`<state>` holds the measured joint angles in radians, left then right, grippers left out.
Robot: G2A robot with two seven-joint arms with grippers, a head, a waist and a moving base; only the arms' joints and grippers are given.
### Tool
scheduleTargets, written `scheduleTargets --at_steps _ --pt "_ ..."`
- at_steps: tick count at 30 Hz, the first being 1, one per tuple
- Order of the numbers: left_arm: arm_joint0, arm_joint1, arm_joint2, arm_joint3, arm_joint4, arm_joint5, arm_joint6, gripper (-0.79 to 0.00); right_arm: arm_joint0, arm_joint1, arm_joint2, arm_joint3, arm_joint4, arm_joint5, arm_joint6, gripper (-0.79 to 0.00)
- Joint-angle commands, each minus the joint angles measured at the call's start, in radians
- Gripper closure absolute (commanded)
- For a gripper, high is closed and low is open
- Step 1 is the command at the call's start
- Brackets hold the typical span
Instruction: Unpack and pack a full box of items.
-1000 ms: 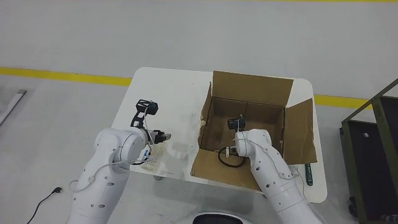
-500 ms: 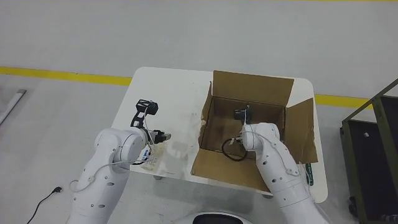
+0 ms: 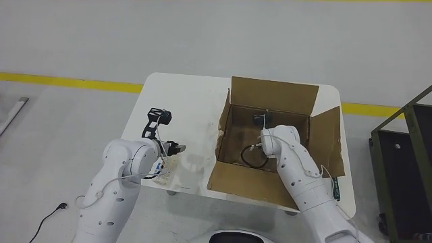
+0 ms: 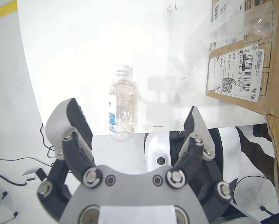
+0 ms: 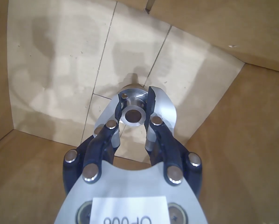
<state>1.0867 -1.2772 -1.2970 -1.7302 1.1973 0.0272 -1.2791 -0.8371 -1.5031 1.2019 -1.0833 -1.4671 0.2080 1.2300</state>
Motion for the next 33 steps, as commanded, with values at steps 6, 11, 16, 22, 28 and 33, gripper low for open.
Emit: scheduleTargets --at_steps 6,11,16,22,28,33 --pt "0.0 0.0 0.0 0.0 0.0 0.0 0.0 -0.785 0.02 -0.005 -0.005 0.037 0.011 0.0 -0.01 -0.243" --pt "0.0 0.0 0.0 0.0 0.0 0.0 0.0 -0.785 0.007 -0.004 -0.004 0.01 0.006 -0.004 0.005 -0.262" --pt "0.0 0.0 0.0 0.0 0.0 0.0 0.0 -0.785 -0.014 0.001 0.004 -0.016 -0.008 -0.01 0.019 -0.262" --pt "0.0 0.0 0.0 0.0 0.0 0.0 0.0 -0.785 -0.02 0.003 0.012 -0.007 -0.01 -0.01 0.015 -0.252" --pt "0.0 0.0 0.0 0.0 0.0 0.0 0.0 -0.785 -0.006 -0.001 0.006 0.019 -0.011 -0.007 0.009 -0.212" --pt "0.0 0.0 0.0 0.0 0.0 0.0 0.0 -0.785 0.008 -0.003 0.004 0.043 -0.01 -0.004 0.004 0.0"
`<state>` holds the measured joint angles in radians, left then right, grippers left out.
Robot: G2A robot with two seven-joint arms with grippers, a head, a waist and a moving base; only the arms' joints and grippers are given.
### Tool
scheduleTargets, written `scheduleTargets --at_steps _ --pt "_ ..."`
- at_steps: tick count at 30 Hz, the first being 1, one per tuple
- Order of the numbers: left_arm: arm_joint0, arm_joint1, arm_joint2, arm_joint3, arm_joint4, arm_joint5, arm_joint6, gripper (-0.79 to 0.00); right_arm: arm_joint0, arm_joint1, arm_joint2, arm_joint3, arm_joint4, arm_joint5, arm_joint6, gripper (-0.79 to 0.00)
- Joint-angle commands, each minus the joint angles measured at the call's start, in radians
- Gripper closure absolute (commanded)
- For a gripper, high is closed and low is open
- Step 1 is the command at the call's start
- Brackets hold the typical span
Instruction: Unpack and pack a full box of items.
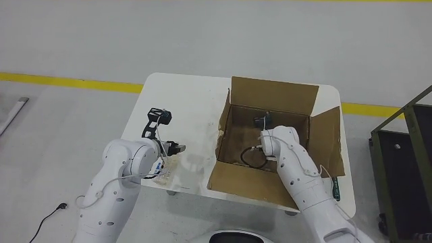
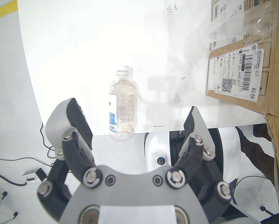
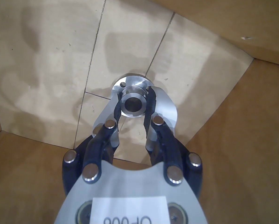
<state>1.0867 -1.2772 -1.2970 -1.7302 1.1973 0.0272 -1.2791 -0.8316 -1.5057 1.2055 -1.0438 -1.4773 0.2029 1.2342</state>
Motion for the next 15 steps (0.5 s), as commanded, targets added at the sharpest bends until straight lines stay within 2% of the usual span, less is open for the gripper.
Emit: scheduleTargets --at_steps 1,8,15 --pt "0.0 0.0 0.0 0.0 0.0 0.0 0.0 -0.785 0.003 -0.001 0.0 0.003 0.002 0.001 -0.002 0.0" --pt "0.0 0.0 0.0 0.0 0.0 0.0 0.0 -0.785 -0.025 0.005 0.016 -0.082 0.009 -0.024 0.006 0.0" --pt "0.0 0.0 0.0 0.0 0.0 0.0 0.0 -0.785 -0.137 0.026 0.067 -0.367 -0.017 -0.085 0.058 0.0"
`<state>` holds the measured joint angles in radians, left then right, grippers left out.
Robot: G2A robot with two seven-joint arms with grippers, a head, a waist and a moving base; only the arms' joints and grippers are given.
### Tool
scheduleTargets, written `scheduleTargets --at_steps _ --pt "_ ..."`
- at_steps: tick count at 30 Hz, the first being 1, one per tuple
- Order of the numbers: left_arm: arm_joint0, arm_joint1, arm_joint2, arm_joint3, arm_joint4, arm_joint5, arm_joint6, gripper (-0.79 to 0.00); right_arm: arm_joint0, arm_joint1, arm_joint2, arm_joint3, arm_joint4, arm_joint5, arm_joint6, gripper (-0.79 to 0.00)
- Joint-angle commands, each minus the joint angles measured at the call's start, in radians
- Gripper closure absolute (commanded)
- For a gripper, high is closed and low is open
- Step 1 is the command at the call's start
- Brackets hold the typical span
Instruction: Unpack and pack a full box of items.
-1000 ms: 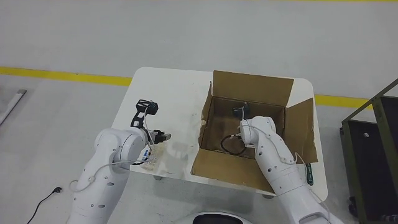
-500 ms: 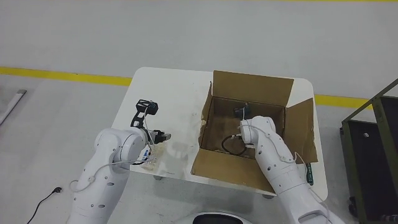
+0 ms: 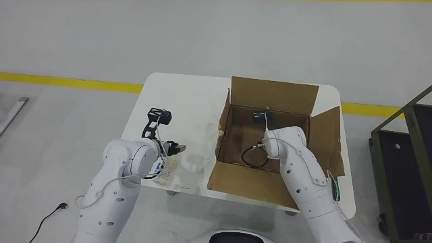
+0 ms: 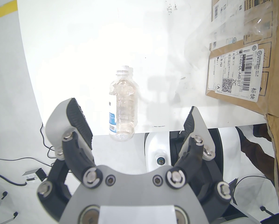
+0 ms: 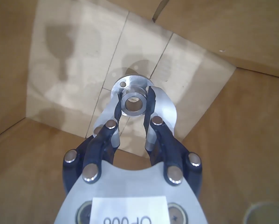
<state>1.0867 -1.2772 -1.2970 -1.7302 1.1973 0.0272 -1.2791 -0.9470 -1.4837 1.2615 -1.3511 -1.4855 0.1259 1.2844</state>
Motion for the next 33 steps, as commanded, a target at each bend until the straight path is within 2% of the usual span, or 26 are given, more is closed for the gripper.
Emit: scheduleTargets --at_steps 1,7,15,22,33 --pt "0.0 0.0 0.0 0.0 0.0 0.0 0.0 -0.785 -0.054 0.01 0.026 -0.143 -0.021 -0.025 0.019 0.0" --pt "0.0 0.0 0.0 0.0 0.0 0.0 0.0 -0.785 -0.195 0.032 0.108 -0.496 -0.019 -0.117 0.053 0.0" --pt "0.0 0.0 0.0 0.0 0.0 0.0 0.0 -0.785 -0.344 0.055 0.234 -0.786 0.035 -0.241 0.009 0.0" --pt "0.0 0.0 0.0 0.0 0.0 0.0 0.0 -0.785 -0.413 0.068 0.284 -0.843 0.045 -0.3 -0.05 0.0" --pt "0.0 0.0 0.0 0.0 0.0 0.0 0.0 -0.785 -0.419 0.069 0.278 -0.831 0.041 -0.301 -0.064 0.0"
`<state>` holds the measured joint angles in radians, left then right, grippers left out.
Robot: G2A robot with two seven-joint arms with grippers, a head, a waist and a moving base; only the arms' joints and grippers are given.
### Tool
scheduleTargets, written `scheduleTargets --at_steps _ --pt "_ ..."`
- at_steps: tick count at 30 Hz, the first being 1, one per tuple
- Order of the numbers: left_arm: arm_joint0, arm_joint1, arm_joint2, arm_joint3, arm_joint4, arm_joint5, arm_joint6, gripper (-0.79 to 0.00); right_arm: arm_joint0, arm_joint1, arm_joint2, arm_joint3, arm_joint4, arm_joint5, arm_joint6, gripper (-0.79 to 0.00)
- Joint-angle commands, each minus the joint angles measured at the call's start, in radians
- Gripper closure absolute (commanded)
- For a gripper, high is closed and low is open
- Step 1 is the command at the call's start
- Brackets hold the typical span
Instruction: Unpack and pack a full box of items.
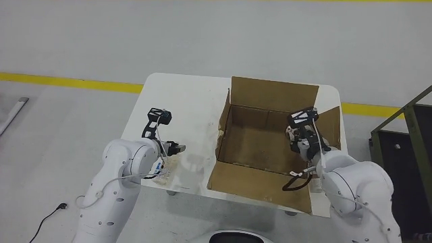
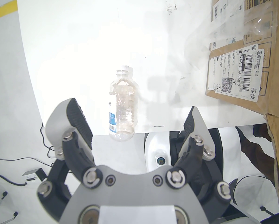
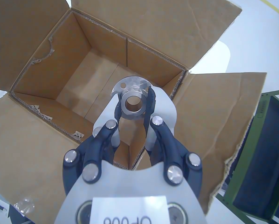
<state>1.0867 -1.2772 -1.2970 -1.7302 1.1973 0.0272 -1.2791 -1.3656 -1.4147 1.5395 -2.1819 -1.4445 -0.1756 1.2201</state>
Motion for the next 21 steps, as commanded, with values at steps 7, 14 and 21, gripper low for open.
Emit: scheduleTargets --at_steps 7,14,21 --pt "0.0 0.0 0.0 0.0 0.0 0.0 0.0 -0.785 -0.021 0.002 0.009 -0.013 0.024 0.012 -0.047 0.0" --pt "0.0 0.0 0.0 0.0 0.0 0.0 0.0 -0.785 -0.056 0.011 0.116 -0.12 0.153 0.015 -0.034 0.0" --pt "0.0 0.0 0.0 0.0 0.0 0.0 0.0 -0.785 -0.069 0.024 0.266 -0.168 0.324 -0.003 -0.02 0.0"
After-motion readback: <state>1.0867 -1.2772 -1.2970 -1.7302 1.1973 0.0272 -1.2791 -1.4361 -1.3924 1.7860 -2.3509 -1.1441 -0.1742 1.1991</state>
